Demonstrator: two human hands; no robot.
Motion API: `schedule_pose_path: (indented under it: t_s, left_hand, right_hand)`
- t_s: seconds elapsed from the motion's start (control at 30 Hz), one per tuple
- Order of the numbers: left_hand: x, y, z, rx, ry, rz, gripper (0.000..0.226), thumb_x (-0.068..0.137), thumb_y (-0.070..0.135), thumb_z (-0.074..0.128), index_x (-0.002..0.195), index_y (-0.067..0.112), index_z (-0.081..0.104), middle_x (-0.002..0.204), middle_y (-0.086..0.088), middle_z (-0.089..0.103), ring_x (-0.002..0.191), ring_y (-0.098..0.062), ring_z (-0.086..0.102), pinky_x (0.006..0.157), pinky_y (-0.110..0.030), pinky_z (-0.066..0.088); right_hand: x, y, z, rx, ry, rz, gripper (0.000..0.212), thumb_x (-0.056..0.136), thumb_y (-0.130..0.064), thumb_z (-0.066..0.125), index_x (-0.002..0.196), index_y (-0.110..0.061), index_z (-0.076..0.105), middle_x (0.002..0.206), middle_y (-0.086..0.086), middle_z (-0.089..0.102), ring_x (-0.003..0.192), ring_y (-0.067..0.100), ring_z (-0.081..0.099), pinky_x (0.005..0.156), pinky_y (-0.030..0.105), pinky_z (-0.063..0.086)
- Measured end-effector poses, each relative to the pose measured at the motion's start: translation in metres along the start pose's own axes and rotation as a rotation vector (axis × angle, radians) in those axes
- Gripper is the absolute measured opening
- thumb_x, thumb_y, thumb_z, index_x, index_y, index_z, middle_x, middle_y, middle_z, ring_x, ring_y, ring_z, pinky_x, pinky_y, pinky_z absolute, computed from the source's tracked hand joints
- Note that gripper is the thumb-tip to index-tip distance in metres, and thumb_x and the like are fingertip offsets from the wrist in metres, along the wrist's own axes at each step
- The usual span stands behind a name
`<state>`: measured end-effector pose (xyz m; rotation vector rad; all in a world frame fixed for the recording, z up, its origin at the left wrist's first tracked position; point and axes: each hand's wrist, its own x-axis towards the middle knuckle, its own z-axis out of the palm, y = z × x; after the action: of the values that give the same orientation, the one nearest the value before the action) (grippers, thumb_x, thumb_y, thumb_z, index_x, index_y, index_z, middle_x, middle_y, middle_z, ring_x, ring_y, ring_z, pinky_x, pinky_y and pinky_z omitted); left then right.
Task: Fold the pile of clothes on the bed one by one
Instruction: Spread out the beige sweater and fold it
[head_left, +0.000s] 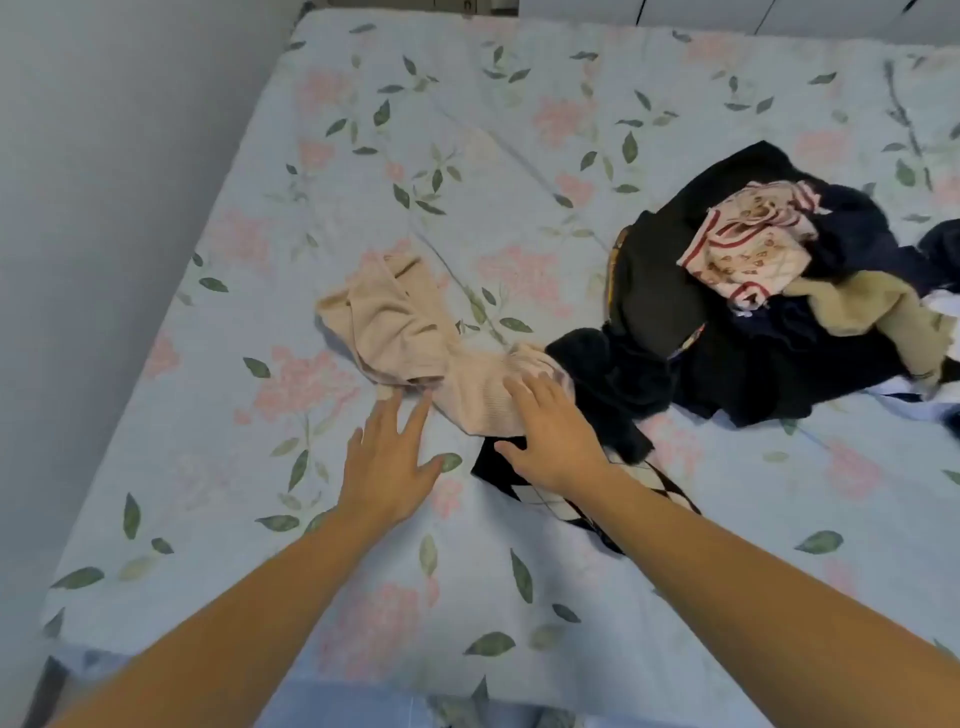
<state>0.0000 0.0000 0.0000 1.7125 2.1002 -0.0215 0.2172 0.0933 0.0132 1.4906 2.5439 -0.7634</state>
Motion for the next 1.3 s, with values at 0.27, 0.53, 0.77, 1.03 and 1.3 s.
schedule_pose_path:
  t_s: [0.27, 0.53, 0.77, 1.03, 1.3]
  left_hand:
    - [0.121, -0.052, 0.031, 0.139, 0.133, 0.088, 0.093, 0.089, 0.043, 0.072, 0.163, 0.028, 0.019, 0.159, -0.019, 0.027, 0.144, -0.041, 0.032, 0.104, -0.057, 0.043]
    - [0.132, -0.057, 0.031, 0.008, 0.111, 0.11, 0.012, 0.095, 0.022, 0.06, 0.087, 0.014, 0.056, 0.093, -0.011, 0.063, 0.088, -0.037, 0.06, 0.066, -0.041, 0.044]
    - [0.082, -0.071, -0.02, -0.343, 0.126, 0.104, 0.035, 0.083, 0.0, 0.059, 0.062, 0.019, 0.039, 0.056, 0.002, 0.043, 0.056, -0.022, 0.042, 0.051, -0.033, 0.023]
    - [0.028, 0.001, -0.195, -0.62, 0.253, 0.11, 0.024, 0.07, -0.007, 0.043, 0.065, 0.016, 0.04, 0.058, -0.001, 0.04, 0.058, -0.022, 0.037, 0.056, -0.036, 0.029]
    - [-0.062, 0.119, -0.401, -0.53, 0.32, 0.147, 0.019, 0.079, -0.006, 0.046, 0.078, 0.013, 0.049, 0.072, -0.008, 0.052, 0.065, -0.024, 0.04, 0.061, -0.036, 0.03]
  right_hand:
    - [0.112, 0.016, 0.078, -0.222, -0.013, 0.026, 0.123, 0.077, -0.063, 0.077, 0.165, -0.019, 0.003, 0.165, 0.031, 0.016, 0.156, 0.049, 0.008, 0.126, 0.059, 0.012]
    - [0.11, 0.018, 0.072, -0.343, 0.034, -0.034, 0.023, 0.088, -0.02, 0.061, 0.109, -0.012, 0.058, 0.099, 0.008, 0.064, 0.101, 0.034, 0.058, 0.091, 0.044, 0.035]
    - [0.072, 0.014, 0.025, 0.147, 0.069, -0.051, 0.015, 0.085, -0.013, 0.063, 0.084, -0.018, 0.049, 0.089, 0.002, 0.052, 0.085, 0.026, 0.049, 0.067, 0.042, 0.04]
    - [0.012, -0.025, -0.136, 0.38, 0.116, 0.099, 0.017, 0.081, 0.004, 0.058, 0.083, -0.011, 0.05, 0.073, 0.006, 0.056, 0.067, 0.026, 0.052, 0.055, 0.037, 0.032]
    - [-0.096, -0.113, -0.323, 0.515, 0.279, -0.035, 0.029, 0.087, -0.021, 0.077, 0.11, -0.018, 0.059, 0.112, 0.003, 0.06, 0.1, 0.022, 0.06, 0.084, 0.035, 0.052]
